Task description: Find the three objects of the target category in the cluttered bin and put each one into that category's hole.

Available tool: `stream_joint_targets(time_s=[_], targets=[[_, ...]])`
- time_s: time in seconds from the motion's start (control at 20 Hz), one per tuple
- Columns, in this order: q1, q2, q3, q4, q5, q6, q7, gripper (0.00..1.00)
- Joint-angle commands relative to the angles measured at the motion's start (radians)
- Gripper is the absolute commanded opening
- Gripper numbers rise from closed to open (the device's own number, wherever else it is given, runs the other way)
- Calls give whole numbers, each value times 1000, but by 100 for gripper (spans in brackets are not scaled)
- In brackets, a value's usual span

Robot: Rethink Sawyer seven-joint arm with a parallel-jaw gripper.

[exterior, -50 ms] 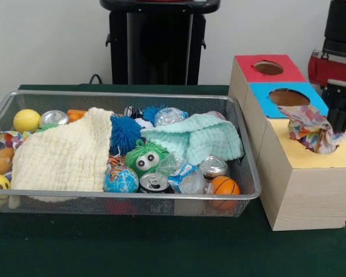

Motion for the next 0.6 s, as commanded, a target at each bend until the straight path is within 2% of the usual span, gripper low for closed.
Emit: stream_joint_targets(time_s=[0.05,0.15,0.25,0.35,0.5,0.6], targets=[[-32,-9,53,145,-33,130,98,0],[-42,8,47,123,-56,134,72,0],[-72,8,66,137,-72,116,27,0],[-104,-8,95,174,-82,106,-13,0],[-102,-21,97,223,-109,64,-8,0],[-110,-30,131,275,-95,9,11,0]])
